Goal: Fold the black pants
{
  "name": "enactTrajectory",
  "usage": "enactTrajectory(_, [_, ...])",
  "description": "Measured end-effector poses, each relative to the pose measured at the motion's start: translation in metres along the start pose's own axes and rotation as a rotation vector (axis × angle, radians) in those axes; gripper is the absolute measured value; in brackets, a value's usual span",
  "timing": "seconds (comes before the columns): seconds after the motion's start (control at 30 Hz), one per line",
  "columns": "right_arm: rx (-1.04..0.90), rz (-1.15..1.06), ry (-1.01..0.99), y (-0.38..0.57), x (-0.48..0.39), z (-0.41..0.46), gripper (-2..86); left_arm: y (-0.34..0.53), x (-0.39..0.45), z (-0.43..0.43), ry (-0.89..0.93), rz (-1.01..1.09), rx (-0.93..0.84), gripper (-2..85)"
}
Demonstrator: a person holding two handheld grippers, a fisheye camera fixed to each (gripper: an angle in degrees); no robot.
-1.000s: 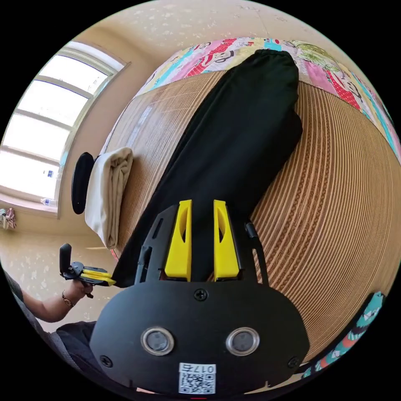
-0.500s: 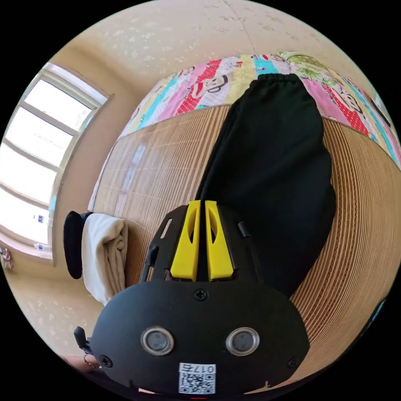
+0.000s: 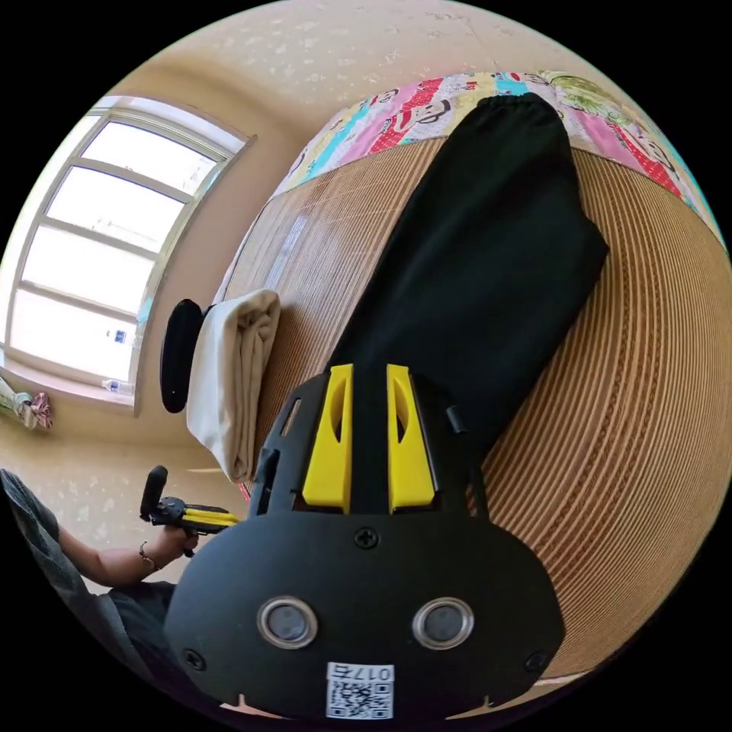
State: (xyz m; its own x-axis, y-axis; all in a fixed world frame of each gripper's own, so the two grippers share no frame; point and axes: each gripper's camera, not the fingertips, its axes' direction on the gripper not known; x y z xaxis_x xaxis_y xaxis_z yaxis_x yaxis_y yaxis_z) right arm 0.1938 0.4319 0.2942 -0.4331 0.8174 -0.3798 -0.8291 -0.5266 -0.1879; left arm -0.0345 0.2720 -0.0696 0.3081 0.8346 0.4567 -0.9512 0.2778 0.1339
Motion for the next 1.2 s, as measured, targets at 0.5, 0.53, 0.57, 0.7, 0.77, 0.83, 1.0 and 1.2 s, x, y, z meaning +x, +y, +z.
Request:
enactTrajectory(0.5, [-0.331, 0.223, -0.278, 0.185, 0.029, 0.017, 4.7, -0.008, 0.028, 0.028, -0.007, 0.121, 0.029, 3.6])
enactTrajectory(0.53, [-0.352, 0.186, -0.252, 0.193, 0.026, 0.010, 4.5, 0.002, 0.028, 0.035, 0.015, 0.099, 0.004, 3.1])
enactTrajectory(0.57, [-0.365, 0.178, -0.242, 0.199, 0.025, 0.008, 4.5, 0.010, 0.034, 0.043, 0.006, 0.124, -0.055, 2.9])
enactTrajectory(0.7, [-0.471, 0.302, -0.297, 0.243, 0.037, -0.005, 6.1, 0.031, 0.058, 0.069, -0.090, 0.218, -0.302, 3.7])
enactTrajectory(0.77, [-0.390, 0.335, -0.277, 0.245, 0.046, -0.028, 7.4, 0.037, 0.065, 0.062, -0.115, 0.225, -0.309, 4.7])
enactTrajectory(0.83, [-0.258, 0.358, -0.317, 0.238, 0.066, -0.054, 9.3, 0.032, 0.068, 0.043, -0.047, 0.234, -0.214, 5.4])
enactTrajectory(1.0, [-0.149, 0.352, -0.451, 0.199, 0.111, -0.052, 12.7, -0.020, 0.056, 0.021, 0.231, 0.169, -0.026, 12.3])
enactTrajectory(1.2, [-0.185, 0.282, -0.716, 0.150, 0.128, -0.007, 8.6, -0.083, 0.075, 0.043, 0.216, 0.223, -0.018, 9.6])
